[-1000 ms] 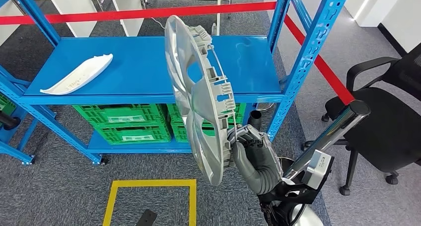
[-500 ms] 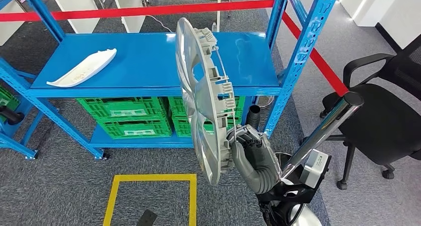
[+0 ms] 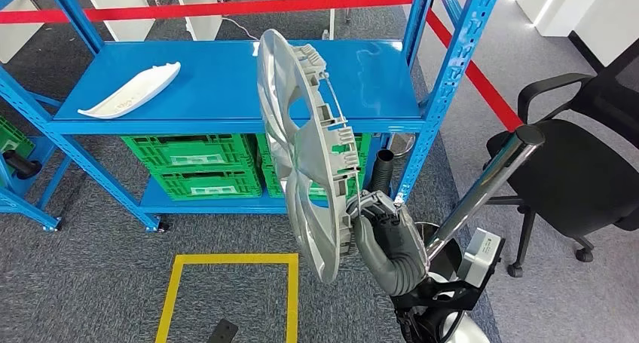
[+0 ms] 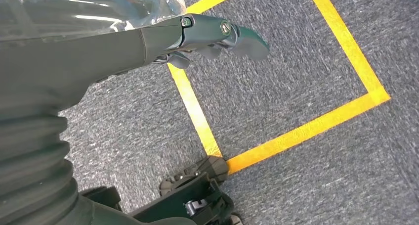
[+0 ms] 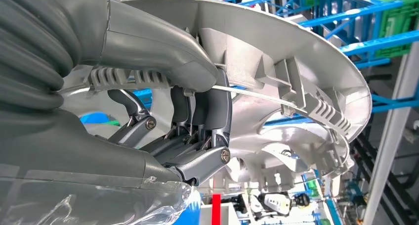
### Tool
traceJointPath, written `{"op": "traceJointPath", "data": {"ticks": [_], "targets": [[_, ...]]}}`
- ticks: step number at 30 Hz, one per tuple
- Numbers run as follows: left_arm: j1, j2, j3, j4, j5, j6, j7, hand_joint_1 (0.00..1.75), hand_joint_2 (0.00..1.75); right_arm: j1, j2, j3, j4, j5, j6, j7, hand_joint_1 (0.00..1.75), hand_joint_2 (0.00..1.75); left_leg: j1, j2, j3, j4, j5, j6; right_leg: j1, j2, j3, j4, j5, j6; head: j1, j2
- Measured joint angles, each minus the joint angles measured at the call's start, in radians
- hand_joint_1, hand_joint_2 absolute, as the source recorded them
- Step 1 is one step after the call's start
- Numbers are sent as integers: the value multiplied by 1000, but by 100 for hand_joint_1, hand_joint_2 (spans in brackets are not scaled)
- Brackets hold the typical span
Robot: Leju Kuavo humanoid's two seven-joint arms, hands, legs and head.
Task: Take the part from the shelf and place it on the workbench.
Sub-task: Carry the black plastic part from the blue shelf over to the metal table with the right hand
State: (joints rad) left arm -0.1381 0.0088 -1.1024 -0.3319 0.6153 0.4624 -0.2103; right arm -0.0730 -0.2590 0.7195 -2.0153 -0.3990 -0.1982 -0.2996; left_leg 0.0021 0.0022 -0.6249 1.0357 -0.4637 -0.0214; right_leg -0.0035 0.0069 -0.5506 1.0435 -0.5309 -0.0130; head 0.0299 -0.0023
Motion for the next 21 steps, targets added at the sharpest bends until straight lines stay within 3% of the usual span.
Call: {"op": "traceJointPath", "data": {"ticks": [2,4,6,8,9,12,13,16,17,19,21], "targets": [[1,0,0,0,0,0,0,0,175,0,0,0,0,0,-1,1,175,175,0,-7,-4,6,-6,-11,-5,-2,-7,-5,14,-14,-1,0],[1,2,0,0,0,0,0,0,175,0,0,0,0,0,-1,2,175,175,2,-13,-24,64,-63,-21,-11,-5,-17,-11,28,-25,-7,0],[1,2,0,0,0,0,0,0,175,-1,0,0,0,0,-2,4,175,175,5,-12,-57,182,-142,-27,-9,-6,-33,-9,40,-29,-12,0],[1,2,0,0,0,-1,0,0,175,0,0,0,0,0,-3,5,175,175,6,-11,-62,247,-170,-27,-7,-6,-49,-5,50,-29,-12,0],[1,2,0,0,0,-1,0,0,175,0,0,0,0,0,-5,6,175,175,5,-11,-37,222,-155,-25,-6,-6,-57,-3,54,-28,-12,0],[-3,3,-1,0,-1,-1,1,0,175,0,0,0,0,0,-10,8,175,175,1,-12,92,24,-91,-8,-2,-5,-70,0,68,-20,-12,0],[-4,3,-1,0,-1,-1,2,0,175,0,0,0,0,0,-11,9,175,175,-3,-12,114,-17,-83,-2,-2,-5,-73,0,73,-15,-11,0],[-4,3,-1,0,-2,-1,5,0,175,0,0,0,0,0,-14,9,175,175,-7,-11,113,-39,-71,14,-4,-5,-81,-3,87,5,-11,0],[-4,3,-1,0,-2,-1,5,0,175,1,0,0,0,0,-15,9,175,175,-5,-9,109,-43,-62,20,-4,-5,-85,2,80,11,-11,0],[-6,2,-1,0,-2,-1,6,0,175,1,-1,-1,-1,0,-16,9,175,175,0,-4,96,-50,-45,31,-5,-3,-107,62,24,19,-6,0],[-6,1,-1,-1,-2,-1,6,0,175,2,-1,-1,-1,0,-17,9,175,175,-1,-3,76,-46,-33,36,-6,-3,-146,185,-58,25,-2,0]]}}
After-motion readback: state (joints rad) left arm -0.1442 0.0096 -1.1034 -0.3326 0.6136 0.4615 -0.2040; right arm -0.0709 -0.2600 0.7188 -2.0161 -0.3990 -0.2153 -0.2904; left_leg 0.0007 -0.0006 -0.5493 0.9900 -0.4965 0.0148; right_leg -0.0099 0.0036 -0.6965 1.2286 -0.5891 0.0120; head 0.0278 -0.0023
